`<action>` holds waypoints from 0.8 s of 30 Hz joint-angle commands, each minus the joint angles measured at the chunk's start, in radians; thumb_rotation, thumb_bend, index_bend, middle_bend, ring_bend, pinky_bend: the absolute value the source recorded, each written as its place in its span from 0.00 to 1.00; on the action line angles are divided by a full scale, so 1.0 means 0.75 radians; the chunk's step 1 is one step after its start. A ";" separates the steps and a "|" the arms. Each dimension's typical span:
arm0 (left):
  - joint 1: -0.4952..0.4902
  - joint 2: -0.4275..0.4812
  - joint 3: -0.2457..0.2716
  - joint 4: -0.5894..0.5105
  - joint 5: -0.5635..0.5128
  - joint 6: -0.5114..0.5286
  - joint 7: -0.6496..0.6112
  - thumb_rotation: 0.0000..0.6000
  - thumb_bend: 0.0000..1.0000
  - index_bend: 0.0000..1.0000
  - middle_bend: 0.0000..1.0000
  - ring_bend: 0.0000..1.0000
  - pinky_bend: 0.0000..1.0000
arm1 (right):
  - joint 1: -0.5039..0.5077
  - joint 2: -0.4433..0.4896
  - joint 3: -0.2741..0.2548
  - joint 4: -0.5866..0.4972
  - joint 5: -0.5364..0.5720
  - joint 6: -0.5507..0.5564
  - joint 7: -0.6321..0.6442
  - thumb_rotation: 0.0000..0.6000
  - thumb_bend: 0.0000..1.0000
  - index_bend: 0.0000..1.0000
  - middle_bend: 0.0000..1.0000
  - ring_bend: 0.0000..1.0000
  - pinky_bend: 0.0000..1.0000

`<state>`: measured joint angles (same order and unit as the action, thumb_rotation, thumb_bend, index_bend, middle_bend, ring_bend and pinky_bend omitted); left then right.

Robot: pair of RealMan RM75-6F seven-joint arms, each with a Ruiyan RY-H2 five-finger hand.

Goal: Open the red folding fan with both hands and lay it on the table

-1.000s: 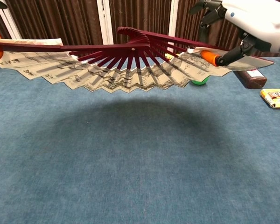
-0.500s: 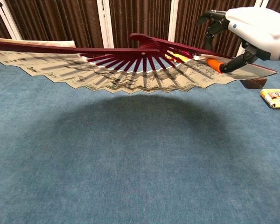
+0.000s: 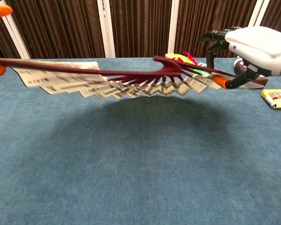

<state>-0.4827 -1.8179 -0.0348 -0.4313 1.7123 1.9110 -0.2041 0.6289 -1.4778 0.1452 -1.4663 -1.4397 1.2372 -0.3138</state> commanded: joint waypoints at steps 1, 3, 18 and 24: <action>0.023 0.040 0.029 -0.050 0.007 -0.024 -0.042 1.00 0.44 0.08 0.00 0.00 0.00 | -0.011 0.020 -0.001 -0.006 0.041 -0.026 -0.055 1.00 0.36 0.30 0.08 0.09 0.06; 0.037 0.065 0.046 -0.082 0.014 -0.027 -0.048 1.00 0.44 0.07 0.00 0.00 0.00 | -0.020 0.026 0.004 -0.013 0.070 -0.033 -0.070 1.00 0.35 0.25 0.08 0.08 0.06; 0.115 0.114 0.090 -0.170 0.011 -0.068 -0.011 1.00 0.44 0.07 0.00 0.00 0.00 | -0.042 0.133 0.019 0.041 0.113 -0.051 -0.159 1.00 0.35 0.20 0.06 0.08 0.05; 0.140 0.099 0.107 -0.180 0.029 -0.039 -0.020 1.00 0.44 0.07 0.00 0.00 0.00 | -0.041 0.222 -0.001 0.069 0.115 -0.070 -0.349 1.00 0.35 0.20 0.06 0.08 0.05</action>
<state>-0.3796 -1.7421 0.0435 -0.5650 1.7318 1.8796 -0.2211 0.5983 -1.3423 0.1532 -1.4234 -1.3555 1.1935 -0.5148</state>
